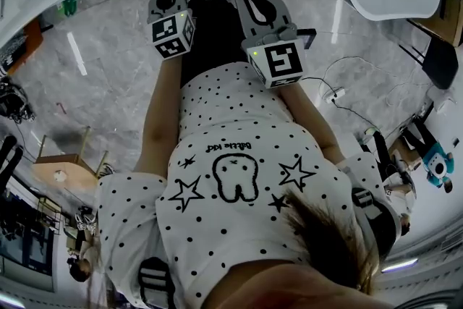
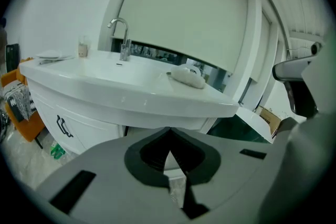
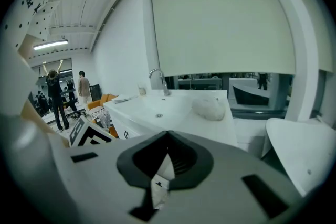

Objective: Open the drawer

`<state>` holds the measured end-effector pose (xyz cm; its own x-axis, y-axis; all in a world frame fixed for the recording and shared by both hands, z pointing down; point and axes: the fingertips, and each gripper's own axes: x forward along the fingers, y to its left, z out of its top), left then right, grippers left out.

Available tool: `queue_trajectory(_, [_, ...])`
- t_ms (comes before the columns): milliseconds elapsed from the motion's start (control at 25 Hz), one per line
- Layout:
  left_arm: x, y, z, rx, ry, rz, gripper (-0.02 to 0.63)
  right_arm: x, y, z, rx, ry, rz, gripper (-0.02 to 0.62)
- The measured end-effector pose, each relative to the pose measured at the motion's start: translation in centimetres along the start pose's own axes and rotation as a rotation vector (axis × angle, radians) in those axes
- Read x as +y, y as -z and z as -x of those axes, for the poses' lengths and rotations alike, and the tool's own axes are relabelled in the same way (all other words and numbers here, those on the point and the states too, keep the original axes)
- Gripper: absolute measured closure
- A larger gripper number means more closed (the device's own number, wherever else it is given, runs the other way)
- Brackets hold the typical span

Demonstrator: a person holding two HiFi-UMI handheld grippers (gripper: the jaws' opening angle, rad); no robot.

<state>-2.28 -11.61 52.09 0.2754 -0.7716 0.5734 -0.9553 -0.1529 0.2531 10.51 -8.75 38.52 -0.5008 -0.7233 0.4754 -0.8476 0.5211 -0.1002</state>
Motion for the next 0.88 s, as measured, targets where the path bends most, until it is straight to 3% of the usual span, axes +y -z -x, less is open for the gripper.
queue_trajectory(480, [0.4, -4.3, 1.2, -0.080, 0.031, -0.025, 0.601, 0.6, -1.6, -0.4, -0.021, 0.019, 0.006, 0.581])
queue_trajectory(880, [-1.3, -9.1, 3.4, -0.150, 0.088, -0.070, 0.601, -0.9, -2.4, 1.0, -0.046, 0.110, -0.001, 0.581])
